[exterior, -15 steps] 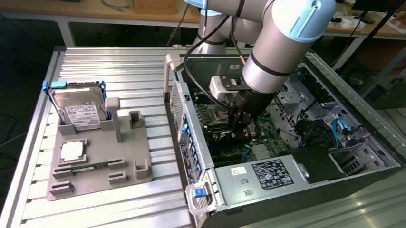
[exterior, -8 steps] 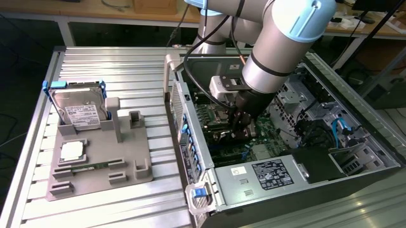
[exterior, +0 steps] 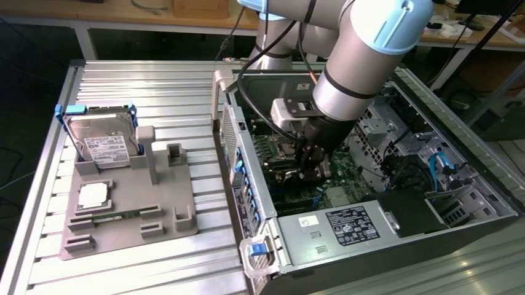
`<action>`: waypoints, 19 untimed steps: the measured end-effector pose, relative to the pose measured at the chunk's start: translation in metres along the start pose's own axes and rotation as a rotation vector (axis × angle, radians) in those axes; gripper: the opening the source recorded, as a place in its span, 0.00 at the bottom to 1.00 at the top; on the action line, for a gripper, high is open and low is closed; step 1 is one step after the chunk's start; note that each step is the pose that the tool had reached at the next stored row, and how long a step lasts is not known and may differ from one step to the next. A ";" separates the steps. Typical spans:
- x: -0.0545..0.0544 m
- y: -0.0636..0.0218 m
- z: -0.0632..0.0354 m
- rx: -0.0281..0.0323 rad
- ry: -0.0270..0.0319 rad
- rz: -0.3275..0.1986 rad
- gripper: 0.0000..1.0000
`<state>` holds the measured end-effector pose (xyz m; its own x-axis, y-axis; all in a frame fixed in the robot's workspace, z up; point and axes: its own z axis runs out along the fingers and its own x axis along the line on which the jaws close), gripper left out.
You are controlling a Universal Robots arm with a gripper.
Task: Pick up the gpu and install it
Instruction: 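Insert the gpu into the slot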
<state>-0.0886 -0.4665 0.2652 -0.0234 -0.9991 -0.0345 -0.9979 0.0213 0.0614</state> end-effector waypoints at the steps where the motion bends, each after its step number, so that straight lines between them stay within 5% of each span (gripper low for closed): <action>1: 0.000 0.0000 0.0003 -0.0002 -0.0002 0.000 0.27; 19: 0.000 0.0001 -0.0019 -0.0001 -0.0005 0.000 0.27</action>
<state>-0.0885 -0.4664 0.2671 -0.0232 -0.9991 -0.0350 -0.9979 0.0210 0.0616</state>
